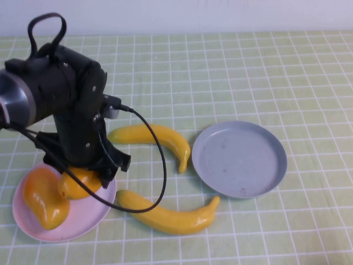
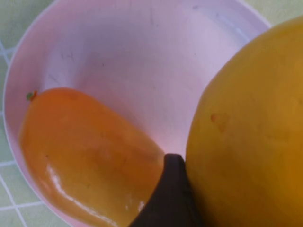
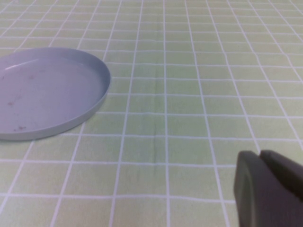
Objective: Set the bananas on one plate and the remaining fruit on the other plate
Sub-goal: Put one type of fruit in the left plate
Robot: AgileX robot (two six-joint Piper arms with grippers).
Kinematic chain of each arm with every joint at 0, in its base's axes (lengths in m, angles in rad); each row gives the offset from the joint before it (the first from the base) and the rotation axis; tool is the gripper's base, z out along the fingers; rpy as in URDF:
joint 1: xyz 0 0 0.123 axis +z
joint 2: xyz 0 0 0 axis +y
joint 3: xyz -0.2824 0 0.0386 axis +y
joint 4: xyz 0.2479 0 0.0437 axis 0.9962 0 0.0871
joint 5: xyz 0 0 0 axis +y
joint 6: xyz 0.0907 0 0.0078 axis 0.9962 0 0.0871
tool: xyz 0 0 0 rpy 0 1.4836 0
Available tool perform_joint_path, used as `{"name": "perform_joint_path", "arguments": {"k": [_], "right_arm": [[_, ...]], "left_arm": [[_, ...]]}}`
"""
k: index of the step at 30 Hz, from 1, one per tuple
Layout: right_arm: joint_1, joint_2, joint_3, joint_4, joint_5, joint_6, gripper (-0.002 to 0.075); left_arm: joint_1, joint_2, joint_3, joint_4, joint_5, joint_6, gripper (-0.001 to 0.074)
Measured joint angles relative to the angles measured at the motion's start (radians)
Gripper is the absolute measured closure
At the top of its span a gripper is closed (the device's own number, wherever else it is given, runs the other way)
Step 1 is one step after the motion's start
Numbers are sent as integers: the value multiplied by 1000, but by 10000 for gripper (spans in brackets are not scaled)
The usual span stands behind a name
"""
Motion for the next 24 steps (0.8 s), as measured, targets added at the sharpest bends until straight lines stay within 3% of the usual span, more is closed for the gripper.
{"name": "perform_joint_path", "arguments": {"k": [9,17,24], "right_arm": [[0,0,0,0,0,0,741],[0,0,0,0,0,0,741],[0,0,0,0,0,0,741]], "left_arm": [[0,34,21,3,-19,-9,205],[0,65,21,8,11,-29,120],[0,59,-8,11,30,68,132]]}}
